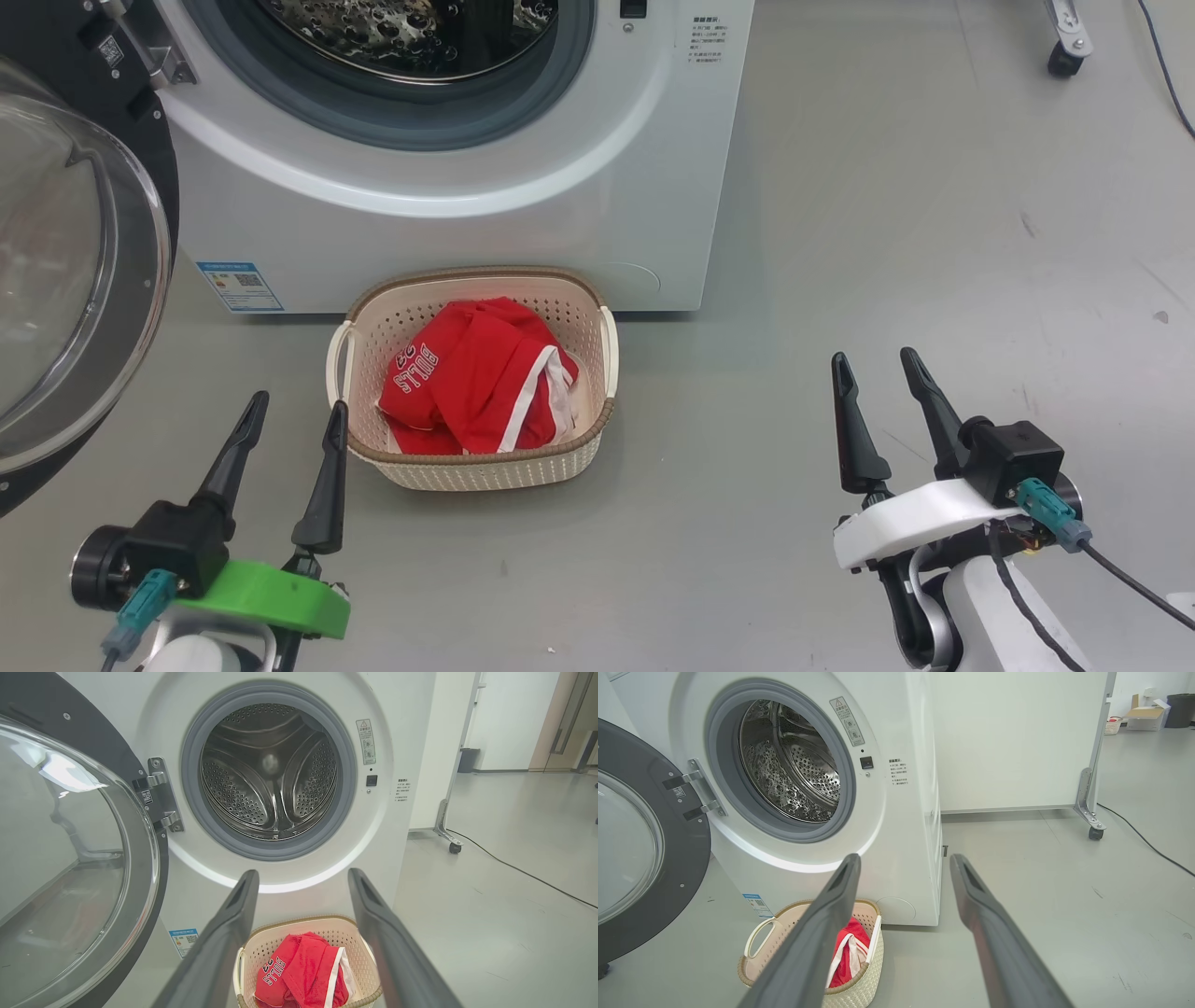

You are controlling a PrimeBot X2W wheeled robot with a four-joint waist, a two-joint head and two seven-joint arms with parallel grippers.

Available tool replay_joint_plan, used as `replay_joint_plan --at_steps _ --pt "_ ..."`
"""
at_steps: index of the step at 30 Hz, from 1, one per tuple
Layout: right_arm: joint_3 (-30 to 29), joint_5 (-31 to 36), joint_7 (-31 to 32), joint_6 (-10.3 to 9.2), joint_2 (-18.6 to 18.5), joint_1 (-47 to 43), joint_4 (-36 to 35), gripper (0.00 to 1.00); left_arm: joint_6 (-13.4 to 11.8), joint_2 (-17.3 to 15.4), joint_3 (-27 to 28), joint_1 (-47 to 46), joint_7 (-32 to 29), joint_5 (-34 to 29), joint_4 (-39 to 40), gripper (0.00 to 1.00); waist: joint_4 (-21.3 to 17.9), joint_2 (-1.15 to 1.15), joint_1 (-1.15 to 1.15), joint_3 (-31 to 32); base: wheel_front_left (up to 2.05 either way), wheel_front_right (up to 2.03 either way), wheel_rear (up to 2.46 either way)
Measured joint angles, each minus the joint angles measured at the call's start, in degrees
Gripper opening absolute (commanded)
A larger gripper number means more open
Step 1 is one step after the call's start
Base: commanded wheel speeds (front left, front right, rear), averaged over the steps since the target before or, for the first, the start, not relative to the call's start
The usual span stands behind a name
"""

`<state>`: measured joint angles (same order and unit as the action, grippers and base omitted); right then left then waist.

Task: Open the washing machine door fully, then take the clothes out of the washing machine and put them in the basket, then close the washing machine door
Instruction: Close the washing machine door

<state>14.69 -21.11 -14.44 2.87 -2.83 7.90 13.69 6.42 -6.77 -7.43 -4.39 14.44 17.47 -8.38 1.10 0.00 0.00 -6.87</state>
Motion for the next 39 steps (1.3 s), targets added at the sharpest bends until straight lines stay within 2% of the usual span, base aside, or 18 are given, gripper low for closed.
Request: replay_joint_plan --at_steps 26,39 --pt "-0.4 0.0 0.0 -0.05 0.0 0.0 -0.1 1.00 0.5 0.4 0.2 0.0 0.0 -1.0 -0.1 1.00 1.0 0.00 0.00 0.5 0.00 0.00 0.00" --pt "-1.5 0.2 0.0 -0.04 0.0 -0.2 -0.2 1.00 0.5 1.0 -0.2 0.0 0.0 -1.3 -0.4 1.00 5.4 0.00 0.00 0.1 0.00 0.00 0.00"
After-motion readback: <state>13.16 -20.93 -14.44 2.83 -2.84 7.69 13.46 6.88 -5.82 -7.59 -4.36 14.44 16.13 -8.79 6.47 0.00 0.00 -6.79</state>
